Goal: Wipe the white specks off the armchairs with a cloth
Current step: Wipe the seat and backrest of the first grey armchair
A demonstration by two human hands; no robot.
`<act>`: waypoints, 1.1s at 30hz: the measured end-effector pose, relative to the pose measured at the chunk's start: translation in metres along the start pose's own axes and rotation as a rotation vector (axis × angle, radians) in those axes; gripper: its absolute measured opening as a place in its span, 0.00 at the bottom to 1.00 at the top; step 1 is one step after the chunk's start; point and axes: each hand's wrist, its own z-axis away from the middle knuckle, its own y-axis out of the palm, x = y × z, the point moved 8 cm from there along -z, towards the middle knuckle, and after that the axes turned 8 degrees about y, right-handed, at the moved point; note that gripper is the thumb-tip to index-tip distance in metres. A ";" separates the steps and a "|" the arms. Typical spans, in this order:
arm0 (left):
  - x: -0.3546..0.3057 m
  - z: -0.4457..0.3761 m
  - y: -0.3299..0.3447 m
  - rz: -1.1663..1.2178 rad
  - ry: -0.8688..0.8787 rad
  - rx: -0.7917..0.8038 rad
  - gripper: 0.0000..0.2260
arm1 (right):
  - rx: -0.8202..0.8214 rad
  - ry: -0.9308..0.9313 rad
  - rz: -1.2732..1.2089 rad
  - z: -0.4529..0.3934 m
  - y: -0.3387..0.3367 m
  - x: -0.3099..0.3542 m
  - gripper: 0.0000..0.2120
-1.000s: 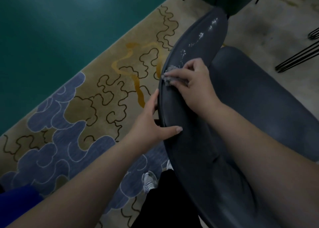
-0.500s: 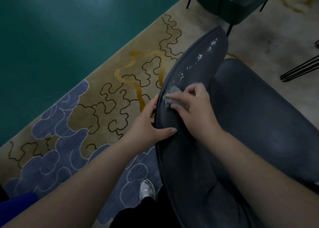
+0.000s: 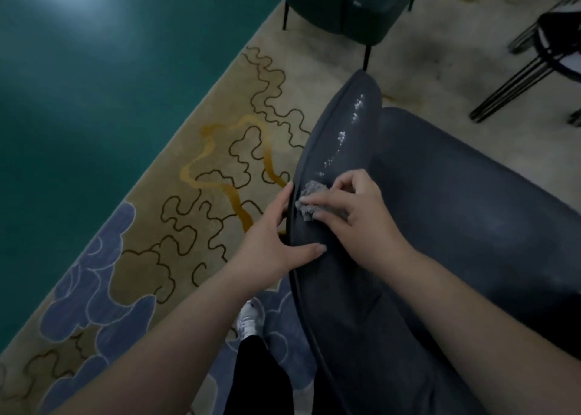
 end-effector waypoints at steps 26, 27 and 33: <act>-0.031 -0.112 -0.017 -0.145 0.116 0.305 0.48 | -0.338 0.222 -0.107 -0.056 -0.014 -0.022 0.17; -0.033 -0.115 -0.016 -0.150 0.113 0.317 0.47 | -0.356 0.237 -0.108 -0.067 -0.019 -0.025 0.17; -0.041 -0.136 -0.013 -0.196 0.114 0.340 0.48 | -0.373 0.251 -0.190 -0.099 -0.034 -0.039 0.16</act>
